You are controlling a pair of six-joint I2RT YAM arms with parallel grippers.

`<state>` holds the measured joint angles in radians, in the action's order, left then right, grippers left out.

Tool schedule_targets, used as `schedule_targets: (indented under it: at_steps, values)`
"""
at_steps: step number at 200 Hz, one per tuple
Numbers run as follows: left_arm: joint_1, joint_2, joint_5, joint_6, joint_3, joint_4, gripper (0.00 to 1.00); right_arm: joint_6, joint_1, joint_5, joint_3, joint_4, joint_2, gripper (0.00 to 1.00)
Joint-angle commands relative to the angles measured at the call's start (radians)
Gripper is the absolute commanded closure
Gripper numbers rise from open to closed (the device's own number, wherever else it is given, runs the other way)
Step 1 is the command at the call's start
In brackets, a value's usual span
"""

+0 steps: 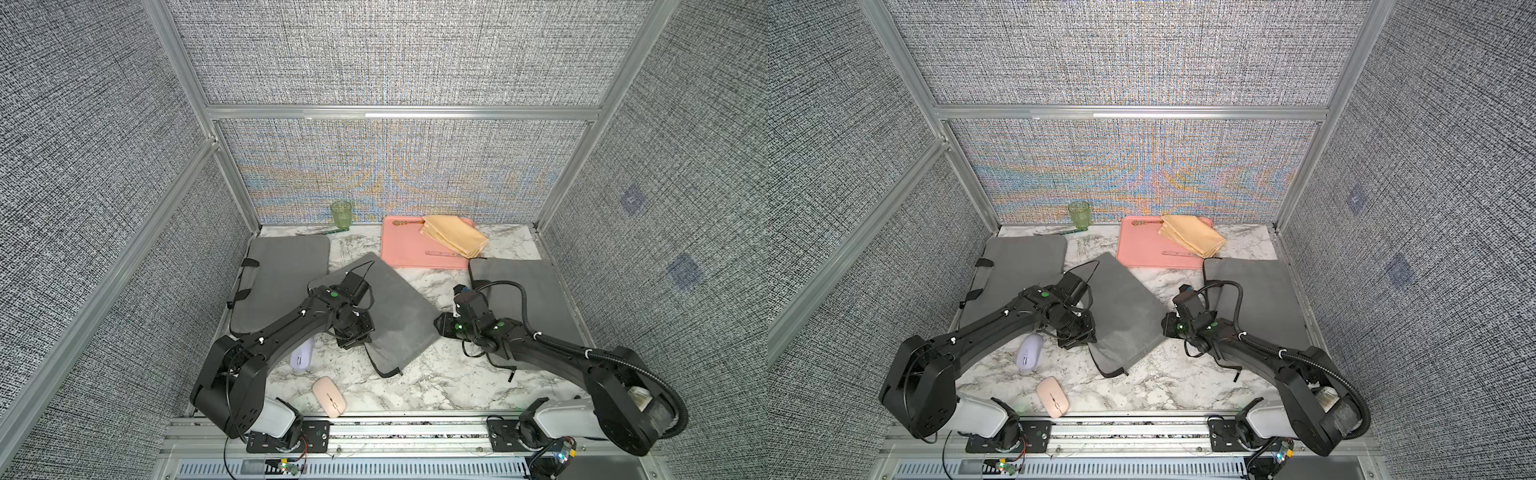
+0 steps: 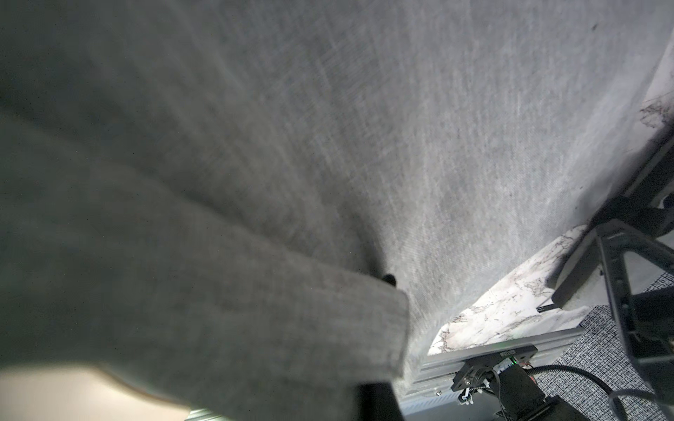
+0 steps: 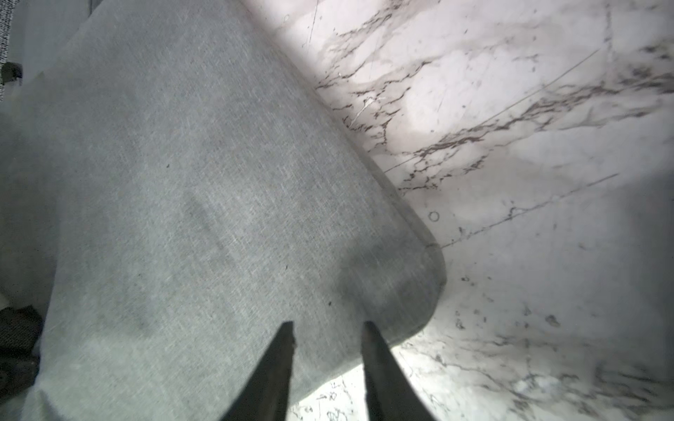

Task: Put the mouse into the laptop bag
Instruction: Adjust the zippered laptop bag at the center of the board.

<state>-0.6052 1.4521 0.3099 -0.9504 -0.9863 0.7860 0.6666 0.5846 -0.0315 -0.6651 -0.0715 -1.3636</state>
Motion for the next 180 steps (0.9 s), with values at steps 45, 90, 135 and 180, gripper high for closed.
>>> schedule_targets:
  at_steps: [45,90,135,180]
  values:
    - [0.009,-0.065,-0.044,0.061,0.009,-0.028,1.0,-0.074,-0.079,-0.116,-0.139,-0.043,-0.243,0.02]
    - [0.017,-0.043,-0.035,0.067,-0.014,-0.037,1.0,-0.009,-0.047,-0.252,-0.032,0.08,-0.214,0.22]
    - [0.044,-0.032,-0.042,0.088,-0.027,-0.036,1.0,0.081,0.007,-0.244,0.085,0.114,-0.127,1.0]
    - [0.103,0.074,-0.043,0.156,-0.125,-0.012,1.0,0.155,0.231,-0.106,0.131,0.102,-0.037,1.0]
